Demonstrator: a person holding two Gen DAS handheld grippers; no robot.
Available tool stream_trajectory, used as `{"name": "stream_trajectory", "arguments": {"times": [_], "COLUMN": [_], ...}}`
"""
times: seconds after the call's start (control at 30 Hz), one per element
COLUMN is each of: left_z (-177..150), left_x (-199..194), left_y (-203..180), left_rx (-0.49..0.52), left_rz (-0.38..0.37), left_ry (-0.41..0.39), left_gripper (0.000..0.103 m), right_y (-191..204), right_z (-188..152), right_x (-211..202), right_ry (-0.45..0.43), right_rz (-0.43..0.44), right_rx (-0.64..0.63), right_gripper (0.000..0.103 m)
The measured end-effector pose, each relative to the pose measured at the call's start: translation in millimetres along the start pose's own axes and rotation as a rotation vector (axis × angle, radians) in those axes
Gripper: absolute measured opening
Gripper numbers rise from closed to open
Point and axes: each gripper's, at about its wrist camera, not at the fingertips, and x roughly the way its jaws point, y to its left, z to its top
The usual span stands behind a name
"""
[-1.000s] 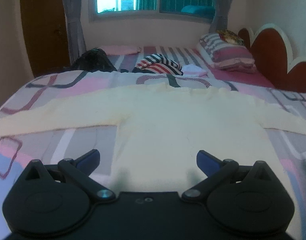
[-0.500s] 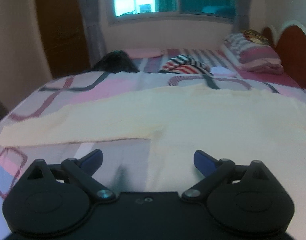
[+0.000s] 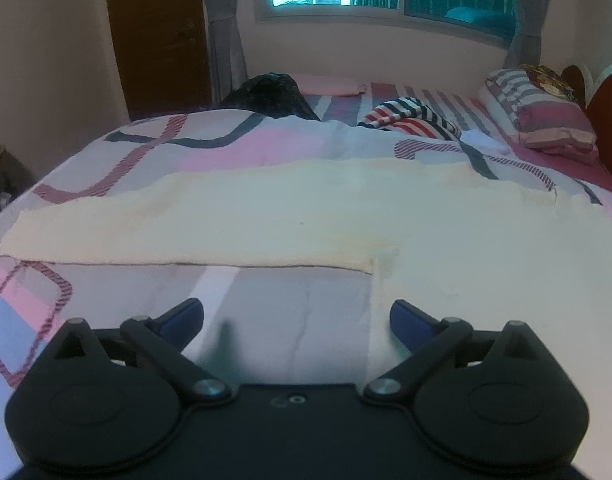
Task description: Fold small clothes
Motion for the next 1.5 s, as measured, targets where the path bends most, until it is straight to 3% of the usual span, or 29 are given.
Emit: {"name": "stream_trajectory", "arguments": {"times": [0.1,0.3,0.43,0.63,0.8,1.03,1.4,1.43,1.5], "left_z": [-1.2,-10.2,-9.7,-2.6,-5.3,-21.9,-28.9,-28.6,-27.2], "left_x": [-5.5,-12.1,-13.0,-17.0,-21.0,-26.6,-33.8,-34.3,-35.4], "left_y": [13.0,39.9,51.1,53.1,62.6,80.8,80.1,77.6,71.2], "left_rx": [-0.010,-0.031,-0.073,-0.081,-0.079,-0.103,-0.084,-0.078,-0.063], "left_rz": [0.009,0.040,0.020,0.004,0.024,0.035,0.022,0.020,0.009], "left_ry": [-0.002,0.005,0.019,0.019,0.031,0.056,0.073,0.074,0.073], "left_gripper": [0.099,0.100,0.096,0.095,0.096,0.096,0.097,0.097,0.098], "right_y": [24.2,68.3,129.5,236.3,293.6,318.4,345.0,346.9,351.1], "right_z": [-3.0,-16.6,-48.3,-132.0,-201.4,-257.3,-287.4,-290.7,-299.0], "right_x": [-0.8,-14.5,-24.6,-38.0,-41.3,-46.9,-24.9,-24.6,-27.8], "right_ry": [-0.011,-0.017,-0.008,0.062,0.133,0.193,0.291,0.287,0.269], "right_rz": [-0.066,0.012,0.149,0.371,0.475,0.530,0.569,0.565,0.575], "right_rx": [-0.146,-0.236,-0.352,-0.509,-0.618,-0.668,-0.701,-0.711,-0.745], "right_gripper": [0.005,0.005,0.005,0.005,0.005,0.005,0.005,0.011,0.033]}}
